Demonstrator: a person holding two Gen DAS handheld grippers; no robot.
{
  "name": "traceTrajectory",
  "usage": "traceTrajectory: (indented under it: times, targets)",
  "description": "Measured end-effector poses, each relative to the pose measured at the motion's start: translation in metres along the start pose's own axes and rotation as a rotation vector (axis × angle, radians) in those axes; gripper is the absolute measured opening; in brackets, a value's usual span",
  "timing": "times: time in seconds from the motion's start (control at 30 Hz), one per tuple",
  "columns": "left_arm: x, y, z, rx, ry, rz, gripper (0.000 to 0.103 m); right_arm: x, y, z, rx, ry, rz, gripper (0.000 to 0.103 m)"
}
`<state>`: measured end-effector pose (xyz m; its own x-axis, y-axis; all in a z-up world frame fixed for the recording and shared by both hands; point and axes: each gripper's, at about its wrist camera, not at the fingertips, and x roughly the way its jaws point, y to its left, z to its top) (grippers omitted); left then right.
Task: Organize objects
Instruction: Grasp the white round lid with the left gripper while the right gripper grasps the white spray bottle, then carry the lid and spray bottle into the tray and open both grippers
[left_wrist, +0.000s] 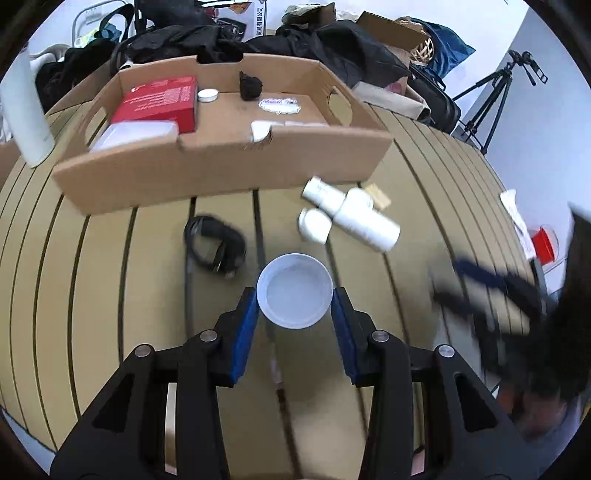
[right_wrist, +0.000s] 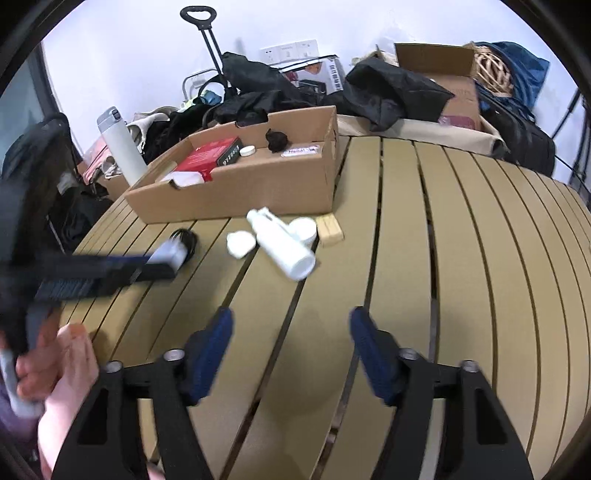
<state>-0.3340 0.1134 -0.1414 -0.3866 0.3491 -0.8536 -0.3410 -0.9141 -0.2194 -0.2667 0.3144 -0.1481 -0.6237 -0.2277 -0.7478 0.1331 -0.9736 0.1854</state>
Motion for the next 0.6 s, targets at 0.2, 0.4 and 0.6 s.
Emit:
traceTrajectory:
  times: [0.2,0.4,0.6]
  targets:
    - [0.006,0.021,-0.016,-0.038,-0.018,0.037,0.036,0.052,0.01,0.037,-0.127,0.016,0.002,0.052]
    - [0.012,0.019,-0.026,-0.035,-0.003,0.008,0.037,0.07,0.014,0.031,-0.115,0.076,0.033,0.032]
    - [0.019,0.013,-0.03,-0.018,0.011,0.027,0.053,0.032,0.014,-0.013,-0.025,0.106,0.022,0.031]
